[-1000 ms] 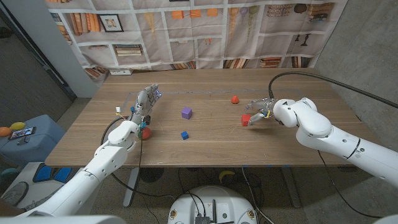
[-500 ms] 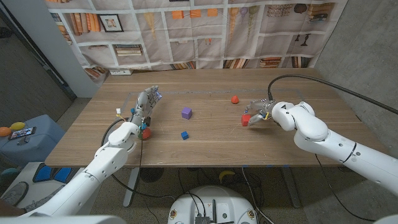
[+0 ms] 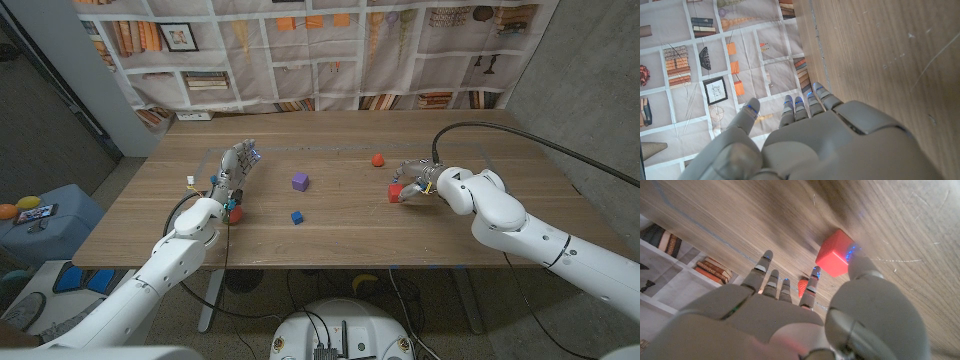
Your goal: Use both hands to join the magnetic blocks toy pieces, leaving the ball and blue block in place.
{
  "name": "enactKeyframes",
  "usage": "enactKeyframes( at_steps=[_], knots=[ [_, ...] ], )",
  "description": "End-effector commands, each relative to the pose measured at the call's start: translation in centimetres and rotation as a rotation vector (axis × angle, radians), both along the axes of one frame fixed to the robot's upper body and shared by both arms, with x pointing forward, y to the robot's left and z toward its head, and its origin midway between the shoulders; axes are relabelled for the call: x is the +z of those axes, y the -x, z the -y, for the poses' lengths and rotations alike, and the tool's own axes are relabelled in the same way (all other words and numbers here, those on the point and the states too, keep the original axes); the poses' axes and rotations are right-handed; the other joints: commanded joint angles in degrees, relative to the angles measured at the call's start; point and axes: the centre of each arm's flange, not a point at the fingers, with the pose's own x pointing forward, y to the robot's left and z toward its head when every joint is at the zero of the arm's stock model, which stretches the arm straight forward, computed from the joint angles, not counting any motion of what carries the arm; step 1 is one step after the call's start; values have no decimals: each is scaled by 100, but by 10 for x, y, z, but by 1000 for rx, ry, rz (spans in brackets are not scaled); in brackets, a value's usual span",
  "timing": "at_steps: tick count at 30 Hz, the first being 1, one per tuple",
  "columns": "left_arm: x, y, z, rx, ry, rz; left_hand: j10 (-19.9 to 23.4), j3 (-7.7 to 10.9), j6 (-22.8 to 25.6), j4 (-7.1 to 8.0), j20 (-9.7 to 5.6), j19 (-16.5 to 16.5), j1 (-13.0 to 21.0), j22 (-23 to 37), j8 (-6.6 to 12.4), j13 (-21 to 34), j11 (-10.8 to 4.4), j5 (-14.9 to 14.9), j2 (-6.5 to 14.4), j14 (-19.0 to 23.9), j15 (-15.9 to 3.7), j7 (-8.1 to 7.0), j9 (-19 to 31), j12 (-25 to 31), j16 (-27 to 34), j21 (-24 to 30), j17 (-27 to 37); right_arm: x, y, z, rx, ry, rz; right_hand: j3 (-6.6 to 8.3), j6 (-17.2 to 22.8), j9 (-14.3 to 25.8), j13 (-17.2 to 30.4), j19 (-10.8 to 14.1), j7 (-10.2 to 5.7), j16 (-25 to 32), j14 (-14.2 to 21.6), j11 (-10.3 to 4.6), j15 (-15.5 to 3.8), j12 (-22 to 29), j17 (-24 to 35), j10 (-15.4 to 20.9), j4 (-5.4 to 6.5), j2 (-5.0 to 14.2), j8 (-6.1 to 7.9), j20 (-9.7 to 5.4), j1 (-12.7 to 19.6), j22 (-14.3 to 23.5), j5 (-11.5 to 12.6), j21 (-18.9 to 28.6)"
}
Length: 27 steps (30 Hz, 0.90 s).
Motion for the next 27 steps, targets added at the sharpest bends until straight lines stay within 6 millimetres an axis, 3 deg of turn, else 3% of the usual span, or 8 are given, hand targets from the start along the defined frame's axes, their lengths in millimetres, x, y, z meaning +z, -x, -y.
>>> enactKeyframes(
  at_steps=[1,9,10,27],
  knots=[
    [1,1,-1,0,-4,-2,33,43,64,-17,-3,39,-56,30,-13,9,-4,-3,364,49,-18,8,15,-6,6,5,25,-4,-2,0,10,-24,42,-14,167,25,11,77,-3,72,91,-22,-34,62,30,92,10,-3,106,-33,140,12,8,1],
    [4,-2,-1,-5,-12,-4,37,56,70,-16,5,45,-64,30,-14,9,-2,-2,364,53,-22,7,16,-8,2,3,24,-3,-2,-1,27,-33,57,-31,690,95,0,197,-8,118,210,-125,-134,80,50,304,27,70,404,-117,346,12,28,-11],
    [4,-2,-1,-4,-11,-4,36,58,72,-16,3,46,-65,30,-14,9,-11,-2,364,52,-24,11,16,-8,1,3,24,-3,-2,-1,30,-34,57,-44,893,122,-5,204,-4,122,221,-135,-139,67,55,327,37,96,515,-123,393,12,27,-25],
    [7,-1,-3,-2,-36,-23,28,83,67,-21,15,55,-70,30,-21,10,-2,-2,365,52,-31,21,16,-15,-6,0,21,2,-2,-4,35,-58,51,-127,1863,273,-31,291,-29,155,301,-338,-271,41,92,538,76,279,1048,-187,601,13,6,-49]
  ],
)
